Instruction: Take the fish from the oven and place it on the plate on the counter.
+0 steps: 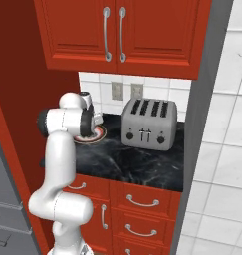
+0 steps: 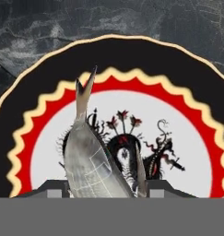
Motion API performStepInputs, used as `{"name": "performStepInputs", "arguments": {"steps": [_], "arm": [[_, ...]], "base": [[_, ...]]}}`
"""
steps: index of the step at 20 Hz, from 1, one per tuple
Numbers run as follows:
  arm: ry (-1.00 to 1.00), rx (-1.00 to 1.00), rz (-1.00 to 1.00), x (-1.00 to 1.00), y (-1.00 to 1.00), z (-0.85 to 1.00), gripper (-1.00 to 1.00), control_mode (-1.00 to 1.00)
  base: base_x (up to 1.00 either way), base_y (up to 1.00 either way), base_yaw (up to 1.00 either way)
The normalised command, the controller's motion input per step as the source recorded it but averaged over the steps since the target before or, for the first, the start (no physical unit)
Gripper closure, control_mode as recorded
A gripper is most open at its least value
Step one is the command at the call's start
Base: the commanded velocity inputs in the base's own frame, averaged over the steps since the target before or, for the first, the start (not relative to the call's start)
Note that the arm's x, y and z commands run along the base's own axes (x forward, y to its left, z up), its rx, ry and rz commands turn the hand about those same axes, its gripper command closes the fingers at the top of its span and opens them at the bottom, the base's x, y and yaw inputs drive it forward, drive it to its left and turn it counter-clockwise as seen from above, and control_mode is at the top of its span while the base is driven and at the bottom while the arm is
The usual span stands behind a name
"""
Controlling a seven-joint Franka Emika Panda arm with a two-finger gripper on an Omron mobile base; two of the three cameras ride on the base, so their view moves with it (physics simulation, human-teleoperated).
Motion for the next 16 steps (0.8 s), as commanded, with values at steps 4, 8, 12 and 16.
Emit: {"name": "performStepInputs", "arguments": {"steps": [4, 8, 12, 16], "arm": [[-0.02, 0.0, 0.0, 0.0, 0.01, 0.0, -1.0, -1.0], [-0.02, 0.0, 0.0, 0.0, 0.0, 0.0, -1.0, -1.0], [-0.01, 0.0, 0.0, -0.02, 0.0, 0.09, -1.0, -1.0], [-0.01, 0.0, 0.0, 0.0, 0.0, 0.27, -1.0, -1.0]], "base": [[0.0, 0.0, 0.0], [0.0, 0.0, 0.0], [0.0, 0.0, 0.0], [0.0, 0.0, 0.0]]}}
